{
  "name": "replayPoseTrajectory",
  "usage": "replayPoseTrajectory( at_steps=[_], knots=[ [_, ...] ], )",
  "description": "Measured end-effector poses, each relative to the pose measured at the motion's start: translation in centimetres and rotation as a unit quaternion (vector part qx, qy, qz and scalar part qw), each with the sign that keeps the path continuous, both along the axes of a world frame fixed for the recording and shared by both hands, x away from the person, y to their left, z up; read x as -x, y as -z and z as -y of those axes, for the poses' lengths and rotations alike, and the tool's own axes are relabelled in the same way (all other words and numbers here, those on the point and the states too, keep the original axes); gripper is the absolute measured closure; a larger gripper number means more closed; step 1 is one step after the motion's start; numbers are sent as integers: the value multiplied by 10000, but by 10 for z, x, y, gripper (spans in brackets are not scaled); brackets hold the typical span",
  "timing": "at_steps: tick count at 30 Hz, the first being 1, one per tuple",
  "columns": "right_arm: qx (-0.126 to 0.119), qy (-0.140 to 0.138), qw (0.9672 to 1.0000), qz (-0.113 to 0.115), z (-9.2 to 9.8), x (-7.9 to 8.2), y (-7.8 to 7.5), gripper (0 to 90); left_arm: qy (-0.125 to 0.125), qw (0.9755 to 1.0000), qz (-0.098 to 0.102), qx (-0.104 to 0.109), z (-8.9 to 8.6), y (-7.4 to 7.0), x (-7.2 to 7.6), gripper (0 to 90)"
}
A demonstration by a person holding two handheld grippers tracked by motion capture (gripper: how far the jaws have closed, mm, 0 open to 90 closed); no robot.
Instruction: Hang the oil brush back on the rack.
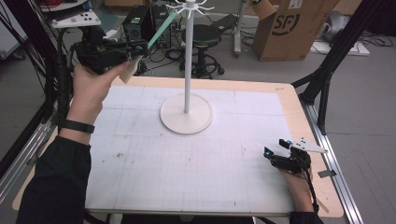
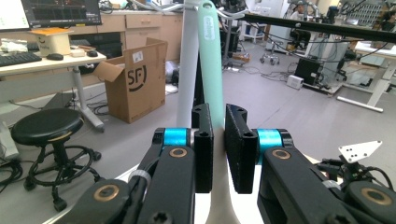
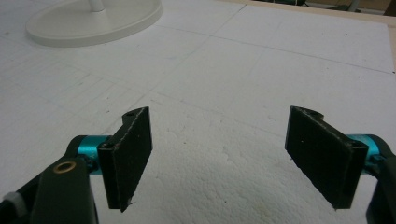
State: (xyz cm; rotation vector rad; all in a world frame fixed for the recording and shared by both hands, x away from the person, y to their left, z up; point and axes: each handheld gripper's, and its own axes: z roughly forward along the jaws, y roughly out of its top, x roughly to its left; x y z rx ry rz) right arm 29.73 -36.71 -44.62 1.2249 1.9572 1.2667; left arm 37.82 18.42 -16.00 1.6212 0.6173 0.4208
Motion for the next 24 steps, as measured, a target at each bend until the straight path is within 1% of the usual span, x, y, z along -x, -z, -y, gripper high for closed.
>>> replayPoseTrajectory(
  at_steps=[6, 10, 15, 16, 20, 22, 24],
  knots=[
    [0, -3, 10000, 6, 0, 0, 0, 226, -30, 9999, -37, -103, 7, 3, -2, 820],
    [-2, -2, 10000, 1, 0, 0, 0, 226, -39, 9997, -62, -238, 12, 5, -4, 819],
    [-2, 5, 10000, -19, 0, 0, 0, 226, -81, 9994, -98, -326, 19, 10, -8, 817],
    [2, -5, 10000, 1, 0, 0, 0, 226, -101, 9991, -119, -383, 21, 12, -9, 817],
    [5, -6, 10000, 1, -1, 1, 0, 226, -139, 9990, -148, -393, 26, 15, -13, 816],
    [18, -3, 10000, 2, -1, 1, 0, 226, -203, 9989, -164, -390, 28, 17, -14, 814],
    [29, -4, 10000, 6, -1, 1, 0, 226, -272, 9988, -114, -397, 28, 18, -14, 799]
  ],
)
